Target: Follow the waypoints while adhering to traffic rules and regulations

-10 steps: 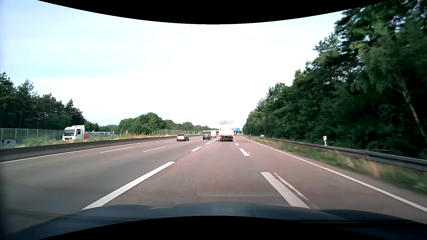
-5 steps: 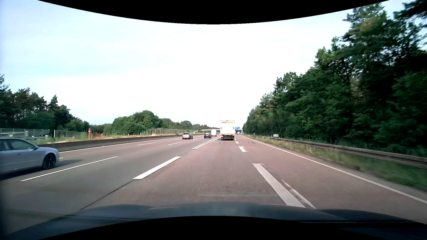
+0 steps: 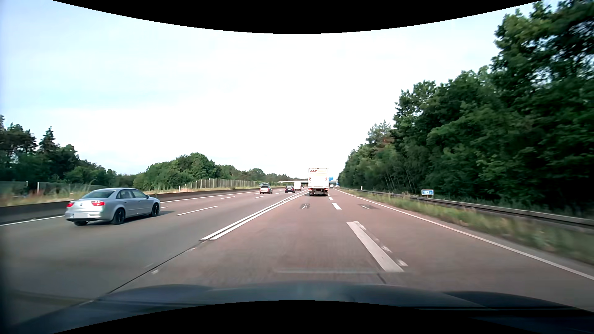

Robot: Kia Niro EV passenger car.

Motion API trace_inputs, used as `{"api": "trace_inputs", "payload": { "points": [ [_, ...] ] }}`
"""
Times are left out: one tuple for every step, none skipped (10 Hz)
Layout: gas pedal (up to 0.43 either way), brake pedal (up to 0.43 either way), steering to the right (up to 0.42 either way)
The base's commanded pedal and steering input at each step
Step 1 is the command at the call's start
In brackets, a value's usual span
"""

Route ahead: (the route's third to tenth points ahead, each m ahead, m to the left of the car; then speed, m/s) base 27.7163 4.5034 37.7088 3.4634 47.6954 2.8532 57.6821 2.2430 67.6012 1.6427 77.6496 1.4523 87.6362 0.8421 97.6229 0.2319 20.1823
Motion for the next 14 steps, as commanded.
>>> {"api": "trace_inputs", "payload": {
  "points": [
    [0.087, 0.000, -0.002],
    [0.087, 0.000, -0.001],
    [0.087, 0.000, -0.001],
    [0.087, 0.000, -0.001],
    [0.087, 0.000, -0.001],
    [0.087, 0.000, -0.001],
    [0.087, 0.000, -0.001],
    [0.087, 0.000, -0.001],
    [0.087, 0.000, -0.001],
    [0.087, 0.000, -0.001],
    [0.087, 0.000, -0.001],
    [0.087, 0.000, -0.001],
    [0.087, 0.000, -0.001],
    [0.087, 0.000, -0.001]
  ]
}}
